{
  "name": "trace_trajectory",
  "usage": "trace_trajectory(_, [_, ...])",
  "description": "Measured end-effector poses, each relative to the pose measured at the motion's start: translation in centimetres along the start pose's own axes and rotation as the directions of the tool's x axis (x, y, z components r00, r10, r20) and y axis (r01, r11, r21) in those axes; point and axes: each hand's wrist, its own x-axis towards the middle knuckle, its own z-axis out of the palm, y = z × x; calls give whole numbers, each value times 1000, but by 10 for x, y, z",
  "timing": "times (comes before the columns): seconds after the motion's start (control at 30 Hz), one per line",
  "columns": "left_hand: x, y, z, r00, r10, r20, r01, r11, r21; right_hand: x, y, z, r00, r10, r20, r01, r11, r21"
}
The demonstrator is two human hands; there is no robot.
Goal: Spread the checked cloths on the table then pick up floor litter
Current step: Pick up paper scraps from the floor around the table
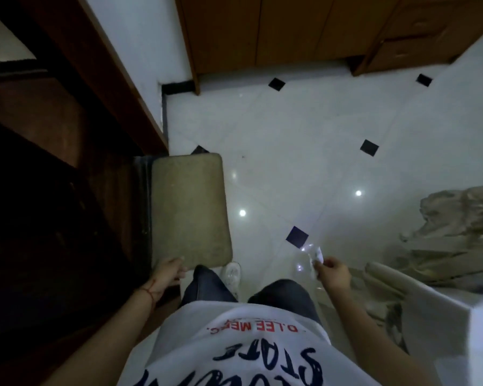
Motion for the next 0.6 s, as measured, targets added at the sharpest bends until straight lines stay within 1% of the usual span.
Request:
trace_trajectory(0.07, [27, 56, 7, 999, 48, 12, -48, 998, 34, 12, -12, -1, 999, 43, -6, -43, 999, 4])
trace_trajectory(0.13, [46, 110, 22, 994, 86, 60, -92, 991, 96, 23, -19, -3, 996, 89, -12, -88, 996, 33])
trace_trajectory(0.2, [63, 162, 44, 987, 114, 114, -127, 985, 116, 38, -20, -5, 988, 154, -21, -152, 985, 81])
trace_trajectory(0.33, [92, 250, 97, 969, 154, 193, -181, 974, 136, 76, -23, -17, 947, 318, -34, -308, 935, 175])
trace_trajectory(0.47, [114, 315, 146, 963, 123, 239, -175, 963, 207, 131, -40, -47, 913, 406, -44, -381, 885, 269])
trace_trajectory(0.6, [127, 374, 184, 964, 71, 257, -152, 940, 307, 188, -77, -85, 904, 419, -83, -374, 870, 321])
